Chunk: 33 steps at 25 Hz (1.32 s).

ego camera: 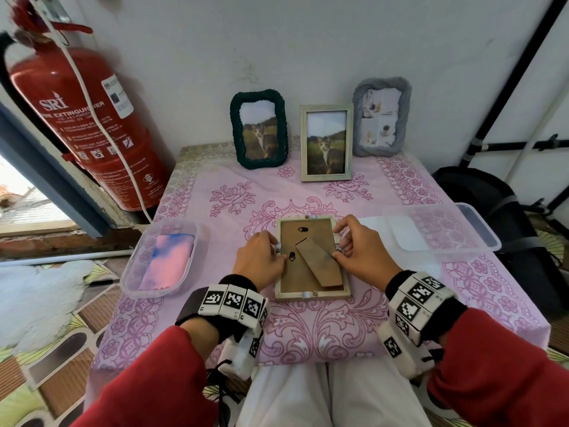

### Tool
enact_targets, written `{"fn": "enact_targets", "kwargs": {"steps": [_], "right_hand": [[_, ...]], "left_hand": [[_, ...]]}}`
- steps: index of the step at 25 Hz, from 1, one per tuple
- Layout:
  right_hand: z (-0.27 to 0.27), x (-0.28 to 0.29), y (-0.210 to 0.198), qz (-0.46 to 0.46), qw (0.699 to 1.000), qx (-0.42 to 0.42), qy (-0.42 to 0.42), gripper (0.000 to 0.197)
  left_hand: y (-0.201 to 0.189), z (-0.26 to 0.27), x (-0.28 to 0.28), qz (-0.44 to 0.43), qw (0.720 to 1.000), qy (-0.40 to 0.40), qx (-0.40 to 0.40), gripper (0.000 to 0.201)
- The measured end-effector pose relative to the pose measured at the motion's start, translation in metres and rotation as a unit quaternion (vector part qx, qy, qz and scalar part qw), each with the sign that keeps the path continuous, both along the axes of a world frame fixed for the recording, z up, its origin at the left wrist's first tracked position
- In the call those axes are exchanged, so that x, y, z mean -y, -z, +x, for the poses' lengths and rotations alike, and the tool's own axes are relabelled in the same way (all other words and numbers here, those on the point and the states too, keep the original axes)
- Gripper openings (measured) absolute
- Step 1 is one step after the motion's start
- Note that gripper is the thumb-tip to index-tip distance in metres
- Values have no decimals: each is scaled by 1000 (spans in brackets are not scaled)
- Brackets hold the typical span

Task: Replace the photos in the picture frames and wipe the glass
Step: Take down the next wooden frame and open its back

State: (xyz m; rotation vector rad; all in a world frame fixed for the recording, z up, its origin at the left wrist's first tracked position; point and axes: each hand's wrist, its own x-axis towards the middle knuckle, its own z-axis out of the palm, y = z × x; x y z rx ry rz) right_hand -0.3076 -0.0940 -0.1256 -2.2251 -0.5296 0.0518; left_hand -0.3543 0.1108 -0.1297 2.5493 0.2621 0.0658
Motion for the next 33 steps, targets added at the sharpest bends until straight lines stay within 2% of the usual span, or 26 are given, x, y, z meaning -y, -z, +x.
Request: {"fn": "enact_targets", "kwargs": {"steps": [7, 12, 16, 24, 33], "right_hand": [[2, -1, 0, 19, 999, -25, 20, 44], [1, -4, 2, 10, 1000, -5, -2, 41], [2, -5, 1, -2, 1000, -2, 2, 51], [2, -3, 1, 41, 999, -25, 8, 40], [4, -1, 3, -8, 1000, -11, 6, 36]], "left_hand": [[-3, 8, -3, -52, 998, -11, 26, 25], [-2, 8, -1, -85, 996, -20, 34, 22], [-3, 5, 0, -103, 994, -19, 34, 22], [1, 6, 2, -106, 993, -41, 40, 24], [-4, 3, 5, -82, 996, -6, 25, 23]]}}
